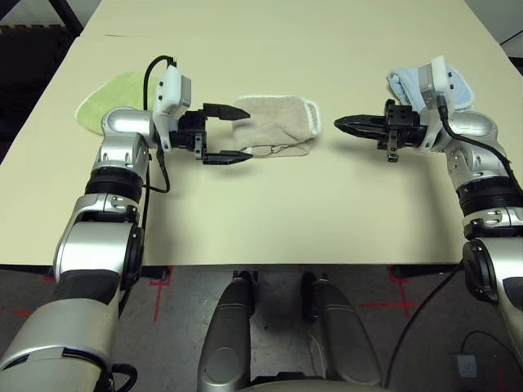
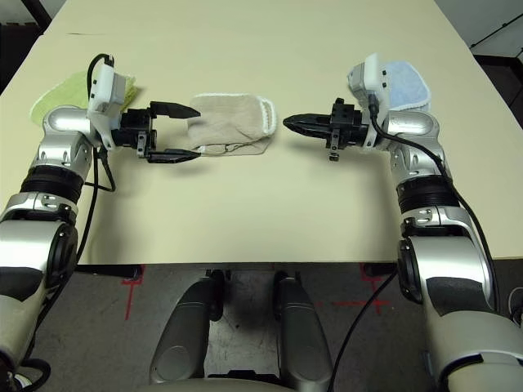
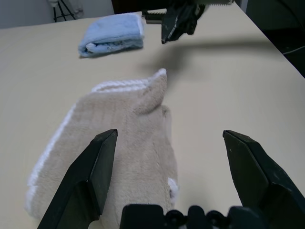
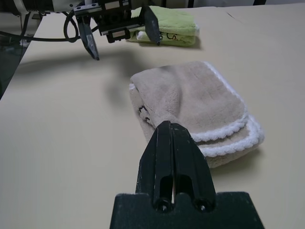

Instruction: Fold the towel and set it aside.

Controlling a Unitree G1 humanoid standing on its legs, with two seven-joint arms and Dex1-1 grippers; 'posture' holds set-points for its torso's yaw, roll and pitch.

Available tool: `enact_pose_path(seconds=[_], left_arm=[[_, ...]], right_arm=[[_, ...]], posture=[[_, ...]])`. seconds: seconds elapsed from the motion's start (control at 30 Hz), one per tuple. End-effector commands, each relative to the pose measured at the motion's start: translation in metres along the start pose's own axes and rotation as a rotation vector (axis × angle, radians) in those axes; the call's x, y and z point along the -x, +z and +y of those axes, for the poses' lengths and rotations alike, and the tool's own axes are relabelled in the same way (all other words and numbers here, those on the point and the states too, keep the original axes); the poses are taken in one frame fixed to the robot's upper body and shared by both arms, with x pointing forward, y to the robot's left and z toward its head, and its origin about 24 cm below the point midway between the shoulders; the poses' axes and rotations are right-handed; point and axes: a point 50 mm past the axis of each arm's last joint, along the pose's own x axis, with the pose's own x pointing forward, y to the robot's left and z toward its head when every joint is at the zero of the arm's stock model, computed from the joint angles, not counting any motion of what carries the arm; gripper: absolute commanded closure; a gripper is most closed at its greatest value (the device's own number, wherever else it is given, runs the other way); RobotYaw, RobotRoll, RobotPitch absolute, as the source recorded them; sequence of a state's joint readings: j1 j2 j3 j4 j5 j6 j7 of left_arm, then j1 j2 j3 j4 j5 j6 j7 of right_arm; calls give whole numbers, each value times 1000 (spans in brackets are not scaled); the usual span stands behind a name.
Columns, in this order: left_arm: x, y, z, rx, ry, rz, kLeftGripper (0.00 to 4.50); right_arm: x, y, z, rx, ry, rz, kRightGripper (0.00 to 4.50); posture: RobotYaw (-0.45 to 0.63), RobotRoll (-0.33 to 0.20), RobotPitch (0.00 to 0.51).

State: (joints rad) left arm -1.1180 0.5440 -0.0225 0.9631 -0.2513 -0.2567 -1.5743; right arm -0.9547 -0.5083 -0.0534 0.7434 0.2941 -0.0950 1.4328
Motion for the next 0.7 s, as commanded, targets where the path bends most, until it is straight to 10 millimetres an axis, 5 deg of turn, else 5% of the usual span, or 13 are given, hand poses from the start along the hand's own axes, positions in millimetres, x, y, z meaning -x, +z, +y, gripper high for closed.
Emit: enact_pose_path(seconds=[0.03, 0.27, 0.33, 0.7], left_arm=[[-2, -2, 0, 37, -10, 7, 176], [-2, -2, -1, 62, -19, -4, 186], [-2, -1, 0, 61, -12, -10, 556], [-3, 0, 1, 78, 4, -21, 4493]], right_arm=[[0, 2, 1, 10, 10, -3, 4485], [-1, 2, 2, 9, 15, 0, 4500], [-1, 2, 2, 10, 16, 2, 4500], [-4, 2, 2, 12, 15, -3, 4500]], posture=[[28, 0, 243], [30, 0, 240], [30, 0, 240], [24, 0, 238]])
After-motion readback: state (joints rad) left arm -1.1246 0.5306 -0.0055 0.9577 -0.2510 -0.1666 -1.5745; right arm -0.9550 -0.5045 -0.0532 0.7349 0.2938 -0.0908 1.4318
